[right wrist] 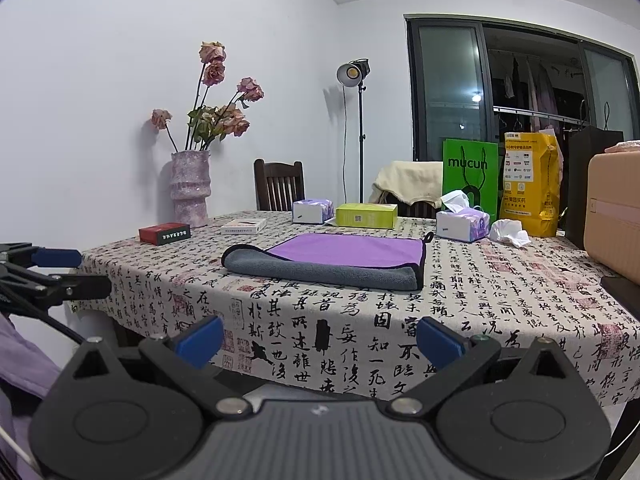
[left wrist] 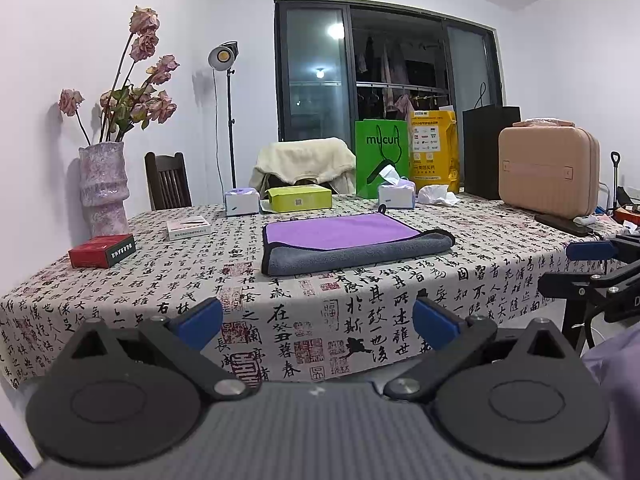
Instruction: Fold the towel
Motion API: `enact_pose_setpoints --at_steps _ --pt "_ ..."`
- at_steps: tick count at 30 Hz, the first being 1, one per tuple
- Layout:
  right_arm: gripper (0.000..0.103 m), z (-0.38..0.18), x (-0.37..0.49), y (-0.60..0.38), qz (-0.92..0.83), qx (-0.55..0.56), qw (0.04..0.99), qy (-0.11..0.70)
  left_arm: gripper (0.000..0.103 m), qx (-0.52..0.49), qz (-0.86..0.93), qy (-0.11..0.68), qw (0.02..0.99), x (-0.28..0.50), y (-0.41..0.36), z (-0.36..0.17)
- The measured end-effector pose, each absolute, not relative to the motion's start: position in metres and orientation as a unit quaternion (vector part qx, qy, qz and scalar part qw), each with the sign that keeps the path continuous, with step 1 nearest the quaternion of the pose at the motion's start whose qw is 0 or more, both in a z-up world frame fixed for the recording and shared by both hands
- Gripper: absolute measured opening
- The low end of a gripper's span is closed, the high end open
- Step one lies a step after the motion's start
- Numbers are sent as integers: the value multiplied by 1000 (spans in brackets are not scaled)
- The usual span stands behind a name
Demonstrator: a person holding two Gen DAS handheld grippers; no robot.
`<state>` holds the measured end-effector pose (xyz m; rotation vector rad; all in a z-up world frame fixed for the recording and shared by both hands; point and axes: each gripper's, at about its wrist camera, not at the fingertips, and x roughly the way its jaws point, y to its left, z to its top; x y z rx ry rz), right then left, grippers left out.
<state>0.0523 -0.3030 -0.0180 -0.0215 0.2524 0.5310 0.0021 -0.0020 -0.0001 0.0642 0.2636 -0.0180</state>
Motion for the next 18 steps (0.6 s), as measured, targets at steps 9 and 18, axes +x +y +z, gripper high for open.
enact_pose_setpoints --at_steps 9,18 --pt "103 -17 52 -304 261 -10 957 123 103 32 -9 131 991 2 -2 0" --pt "103 -17 52 -304 261 -11 957 123 103 33 -10 131 991 2 -2 0"
